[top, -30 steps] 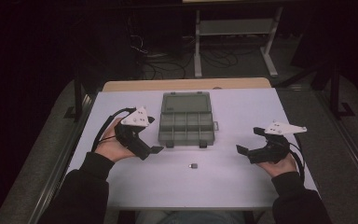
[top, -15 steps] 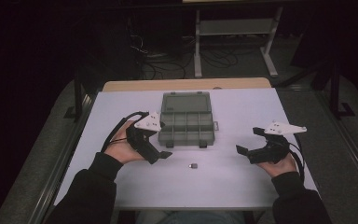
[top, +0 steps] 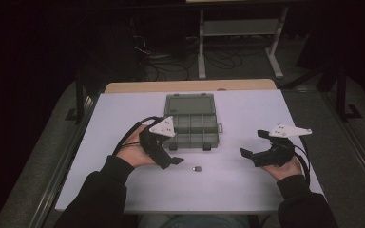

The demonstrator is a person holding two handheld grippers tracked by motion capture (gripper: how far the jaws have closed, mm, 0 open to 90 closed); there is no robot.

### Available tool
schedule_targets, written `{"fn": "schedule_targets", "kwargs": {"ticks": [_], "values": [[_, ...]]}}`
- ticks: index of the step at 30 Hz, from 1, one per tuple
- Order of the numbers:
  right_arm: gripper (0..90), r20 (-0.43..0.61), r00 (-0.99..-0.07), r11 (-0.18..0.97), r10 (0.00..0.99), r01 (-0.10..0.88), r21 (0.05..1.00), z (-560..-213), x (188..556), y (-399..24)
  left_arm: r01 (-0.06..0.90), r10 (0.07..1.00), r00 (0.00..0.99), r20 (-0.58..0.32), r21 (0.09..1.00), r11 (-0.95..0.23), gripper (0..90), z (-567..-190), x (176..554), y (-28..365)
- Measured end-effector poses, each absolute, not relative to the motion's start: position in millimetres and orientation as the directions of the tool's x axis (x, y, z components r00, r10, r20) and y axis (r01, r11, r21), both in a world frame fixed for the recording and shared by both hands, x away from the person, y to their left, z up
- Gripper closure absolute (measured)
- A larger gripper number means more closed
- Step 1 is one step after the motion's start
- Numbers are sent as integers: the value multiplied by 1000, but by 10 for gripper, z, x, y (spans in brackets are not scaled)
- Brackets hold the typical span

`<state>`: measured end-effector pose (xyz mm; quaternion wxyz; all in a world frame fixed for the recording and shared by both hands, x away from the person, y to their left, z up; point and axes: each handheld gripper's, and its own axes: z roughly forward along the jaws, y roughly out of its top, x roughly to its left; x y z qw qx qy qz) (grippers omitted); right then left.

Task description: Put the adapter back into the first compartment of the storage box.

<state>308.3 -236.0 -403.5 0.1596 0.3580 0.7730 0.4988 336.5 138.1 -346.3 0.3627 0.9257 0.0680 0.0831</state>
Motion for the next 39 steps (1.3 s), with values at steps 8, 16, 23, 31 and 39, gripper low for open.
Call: {"fn": "schedule_targets", "kwargs": {"ticks": [8,16,23,31,39], "values": [[0,110,-697,251,709,395,883,-4038,3087,-2353,69,162,984,81,661,-747,0,-3596,3404,1246],[0,107,-701,256,705,393,883,-4038,3086,-2345,64,143,987,71,647,-759,0,-3685,3420,1124],[0,106,-705,261,702,392,882,-4040,3088,-2340,61,133,989,65,638,-767,0,-3754,3426,1047],[0,106,-706,264,700,394,880,-4039,3088,-2337,61,123,991,57,620,-782,0,-3844,3444,977],[0,105,-708,269,699,396,878,-4043,3091,-2331,55,97,995,39,600,-798,0,-3935,3433,884]]}}
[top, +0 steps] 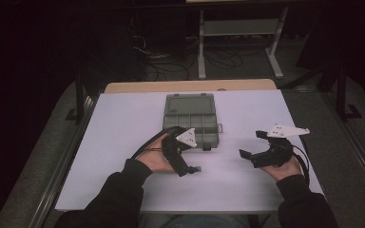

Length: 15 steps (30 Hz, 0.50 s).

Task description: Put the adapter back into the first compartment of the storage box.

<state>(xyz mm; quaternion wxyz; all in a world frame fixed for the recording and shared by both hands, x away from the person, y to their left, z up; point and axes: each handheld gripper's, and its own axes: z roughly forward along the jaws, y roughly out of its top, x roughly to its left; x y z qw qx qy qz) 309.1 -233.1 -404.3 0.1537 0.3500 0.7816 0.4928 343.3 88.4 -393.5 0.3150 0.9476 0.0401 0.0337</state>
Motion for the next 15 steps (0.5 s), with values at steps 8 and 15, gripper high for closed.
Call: {"fn": "schedule_targets", "kwargs": {"ticks": [8,15], "values": [[0,104,-709,274,697,398,875,-4043,3088,-2322,49,72,997,17,584,-810,4,-4027,3415,793],[0,104,-713,279,693,399,874,-4044,3086,-2313,50,49,999,-18,574,-817,97,-4107,3462,763]]}}
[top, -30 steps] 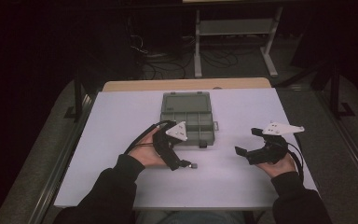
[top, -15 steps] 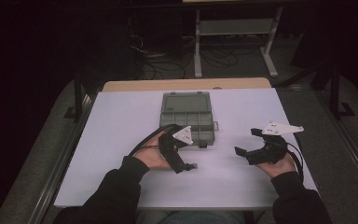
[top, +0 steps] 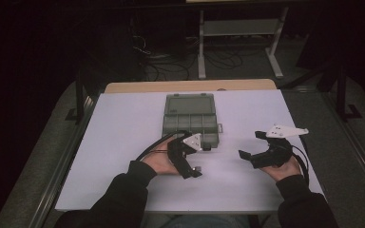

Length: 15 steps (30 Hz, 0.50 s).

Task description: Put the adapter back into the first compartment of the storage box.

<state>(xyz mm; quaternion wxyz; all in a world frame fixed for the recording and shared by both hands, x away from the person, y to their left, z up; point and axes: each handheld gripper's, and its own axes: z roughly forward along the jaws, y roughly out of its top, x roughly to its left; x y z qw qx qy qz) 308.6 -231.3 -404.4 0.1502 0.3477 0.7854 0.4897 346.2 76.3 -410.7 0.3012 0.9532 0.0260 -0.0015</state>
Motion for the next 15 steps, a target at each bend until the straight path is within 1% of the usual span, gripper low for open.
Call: {"fn": "schedule_targets", "kwargs": {"ticks": [6,7,9,12,15], "values": [[0,103,-712,280,694,399,873,-4044,3084,-2315,47,27,999,-44,565,-824,149,-4179,3488,726],[0,100,-712,283,695,399,872,-4047,3086,-2314,47,22,998,-52,561,-827,170,-4190,3496,724],[0,100,-712,284,695,399,872,-4047,3087,-2314,52,20,998,-64,558,-828,179,-4209,3505,723],[0,101,-712,283,695,400,872,-4048,3087,-2313,44,11,998,-63,553,-832,226,-4230,3514,724],[0,103,-712,282,694,401,871,-4047,3088,-2314,16,-5,999,-37,551,-834,300,-4240,3496,719]]}}
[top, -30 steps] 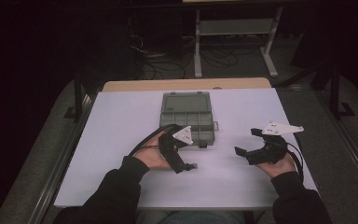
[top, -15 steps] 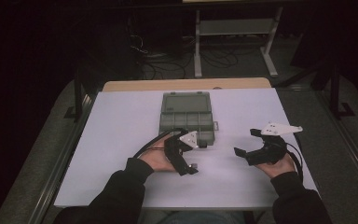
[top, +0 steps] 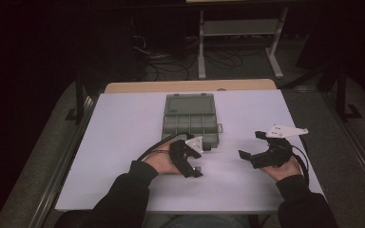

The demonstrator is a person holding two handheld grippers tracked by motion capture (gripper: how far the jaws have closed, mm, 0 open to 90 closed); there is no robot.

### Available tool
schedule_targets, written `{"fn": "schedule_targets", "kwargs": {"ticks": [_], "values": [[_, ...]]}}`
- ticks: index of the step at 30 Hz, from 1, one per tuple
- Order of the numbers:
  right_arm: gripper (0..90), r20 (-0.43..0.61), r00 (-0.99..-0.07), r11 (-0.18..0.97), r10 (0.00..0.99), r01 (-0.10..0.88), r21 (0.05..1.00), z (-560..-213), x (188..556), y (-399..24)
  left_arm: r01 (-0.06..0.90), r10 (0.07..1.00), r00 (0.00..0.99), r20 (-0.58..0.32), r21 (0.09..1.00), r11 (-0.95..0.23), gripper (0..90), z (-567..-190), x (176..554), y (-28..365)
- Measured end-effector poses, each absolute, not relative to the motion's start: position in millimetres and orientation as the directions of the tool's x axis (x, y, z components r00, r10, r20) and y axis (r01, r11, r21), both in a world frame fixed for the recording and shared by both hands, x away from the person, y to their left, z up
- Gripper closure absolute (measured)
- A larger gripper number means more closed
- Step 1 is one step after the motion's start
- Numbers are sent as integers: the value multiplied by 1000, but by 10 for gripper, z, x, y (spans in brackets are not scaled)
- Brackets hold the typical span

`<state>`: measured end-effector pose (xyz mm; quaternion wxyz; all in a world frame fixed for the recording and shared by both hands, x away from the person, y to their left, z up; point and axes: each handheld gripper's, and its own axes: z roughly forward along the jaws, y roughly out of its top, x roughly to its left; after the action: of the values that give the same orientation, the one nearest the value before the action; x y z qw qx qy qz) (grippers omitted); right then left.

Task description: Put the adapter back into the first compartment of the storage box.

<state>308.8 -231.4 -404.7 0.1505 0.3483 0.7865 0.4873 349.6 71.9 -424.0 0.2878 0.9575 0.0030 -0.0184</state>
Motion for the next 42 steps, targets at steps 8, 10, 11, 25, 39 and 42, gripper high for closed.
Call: {"fn": "schedule_targets", "kwargs": {"ticks": [8,10,11,25,39,42], "values": [[0,104,-713,285,694,404,869,-4049,3086,-2310,-1,-21,999,-32,535,-845,459,-4300,3475,676],[0,105,-713,285,693,405,869,-4050,3086,-2310,-5,-22,999,-26,530,-848,470,-4306,3477,669],[0,105,-713,285,693,405,869,-4051,3086,-2309,-5,-21,999,-25,528,-849,480,-4312,3479,668],[0,105,-714,286,692,405,868,-4051,3085,-2308,-8,-8,1000,3,516,-857,705,-4322,3500,675],[0,103,-713,287,694,405,868,-4051,3085,-2307,9,11,1000,1,534,-845,756,-4224,3525,759],[0,102,-713,288,693,404,868,-4051,3085,-2308,9,15,1000,5,542,-840,756,-4173,3538,801]]}}
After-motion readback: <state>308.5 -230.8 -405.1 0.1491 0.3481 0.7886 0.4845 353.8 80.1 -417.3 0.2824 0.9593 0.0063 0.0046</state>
